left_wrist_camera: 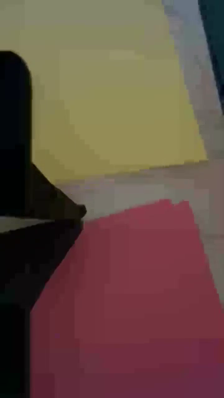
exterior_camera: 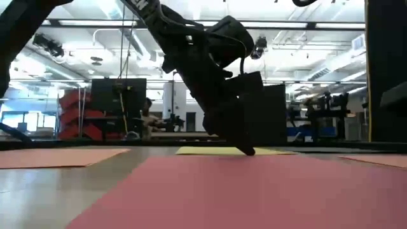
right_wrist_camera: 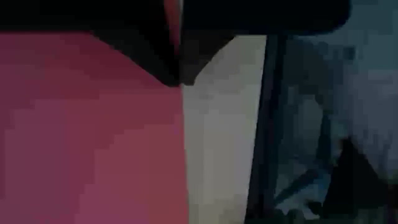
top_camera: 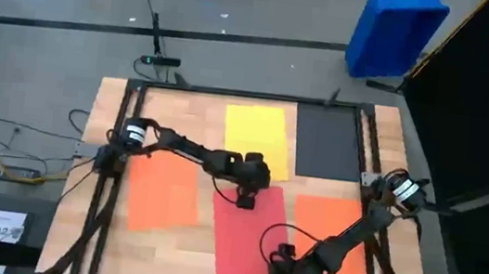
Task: Organize paper
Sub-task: Stack the red paper on top of the red paper
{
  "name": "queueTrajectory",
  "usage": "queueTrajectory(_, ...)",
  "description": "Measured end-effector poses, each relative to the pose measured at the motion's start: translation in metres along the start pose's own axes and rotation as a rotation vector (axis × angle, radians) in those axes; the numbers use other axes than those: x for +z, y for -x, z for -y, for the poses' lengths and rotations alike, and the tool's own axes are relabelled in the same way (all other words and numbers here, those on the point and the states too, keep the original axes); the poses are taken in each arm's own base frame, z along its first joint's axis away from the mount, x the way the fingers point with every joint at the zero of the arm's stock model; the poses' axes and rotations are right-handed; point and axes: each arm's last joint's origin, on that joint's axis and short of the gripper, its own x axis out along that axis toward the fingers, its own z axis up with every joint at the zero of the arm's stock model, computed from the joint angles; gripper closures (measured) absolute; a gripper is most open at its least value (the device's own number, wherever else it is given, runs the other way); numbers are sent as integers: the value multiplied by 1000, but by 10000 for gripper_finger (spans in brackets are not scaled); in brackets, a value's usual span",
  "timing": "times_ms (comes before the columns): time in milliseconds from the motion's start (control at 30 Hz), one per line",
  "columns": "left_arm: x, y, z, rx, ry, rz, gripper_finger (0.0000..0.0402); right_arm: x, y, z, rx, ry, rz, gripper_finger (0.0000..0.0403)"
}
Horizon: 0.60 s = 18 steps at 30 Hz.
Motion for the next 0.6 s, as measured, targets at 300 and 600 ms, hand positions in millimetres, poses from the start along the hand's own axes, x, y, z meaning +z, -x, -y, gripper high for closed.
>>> queueTrajectory(300,2,-1,2,-37,-3,25,402,0,0,0,0,-1,1,403)
queueTrajectory(600,1,-1,-3,-8,6,27,402,1,0,-1,26,-12,-8,403)
